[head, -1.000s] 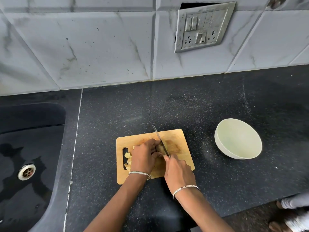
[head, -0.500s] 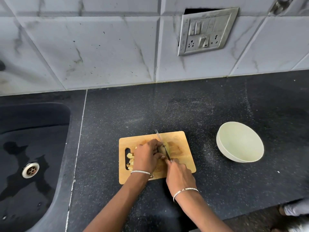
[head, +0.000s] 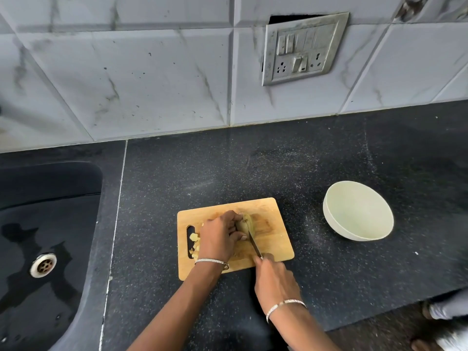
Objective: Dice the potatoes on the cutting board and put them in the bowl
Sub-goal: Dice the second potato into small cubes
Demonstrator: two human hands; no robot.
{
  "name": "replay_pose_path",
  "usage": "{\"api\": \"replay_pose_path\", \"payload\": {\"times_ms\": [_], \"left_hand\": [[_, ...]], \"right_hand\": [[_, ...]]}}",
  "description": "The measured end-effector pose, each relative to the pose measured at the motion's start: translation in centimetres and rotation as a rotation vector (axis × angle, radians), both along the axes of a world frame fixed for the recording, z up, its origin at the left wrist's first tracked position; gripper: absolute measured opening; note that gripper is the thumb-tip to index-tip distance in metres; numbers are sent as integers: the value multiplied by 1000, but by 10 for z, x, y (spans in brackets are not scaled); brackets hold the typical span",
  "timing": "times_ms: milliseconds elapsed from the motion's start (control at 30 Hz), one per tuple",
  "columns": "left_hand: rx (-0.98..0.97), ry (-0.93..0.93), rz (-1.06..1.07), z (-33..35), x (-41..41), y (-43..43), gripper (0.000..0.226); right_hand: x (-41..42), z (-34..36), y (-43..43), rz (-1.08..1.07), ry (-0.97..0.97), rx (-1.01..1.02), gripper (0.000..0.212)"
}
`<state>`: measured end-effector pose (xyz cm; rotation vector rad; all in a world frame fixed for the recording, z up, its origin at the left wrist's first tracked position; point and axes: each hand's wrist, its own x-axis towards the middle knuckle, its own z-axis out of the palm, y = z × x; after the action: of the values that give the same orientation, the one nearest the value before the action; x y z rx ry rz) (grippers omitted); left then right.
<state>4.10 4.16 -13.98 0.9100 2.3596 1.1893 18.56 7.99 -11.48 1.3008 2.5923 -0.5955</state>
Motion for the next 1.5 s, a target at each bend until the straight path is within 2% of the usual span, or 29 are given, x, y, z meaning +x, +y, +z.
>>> {"api": "replay_pose_path", "payload": {"times_ms": [333, 500, 600, 867, 1300, 1500], "left_hand": [[-73, 48, 16, 8, 4, 0, 33], [-36, 21, 10, 10, 3, -1, 32], [-29, 29, 11, 8, 4, -3, 35], [26, -23, 18, 8, 5, -5, 34], [61, -5, 19, -1, -1, -6, 30], [53, 62, 19, -6, -1, -7, 31]], "right_hand": [[20, 0, -8, 9, 26, -10, 40], [57, 13, -23, -16, -81, -65, 36], [74, 30, -22, -27, -158, -22, 45], [32, 33, 3, 17, 150, 27, 41], [11, 16, -1, 44, 83, 57, 40], [3, 13, -1, 38, 51, 50, 40]]}}
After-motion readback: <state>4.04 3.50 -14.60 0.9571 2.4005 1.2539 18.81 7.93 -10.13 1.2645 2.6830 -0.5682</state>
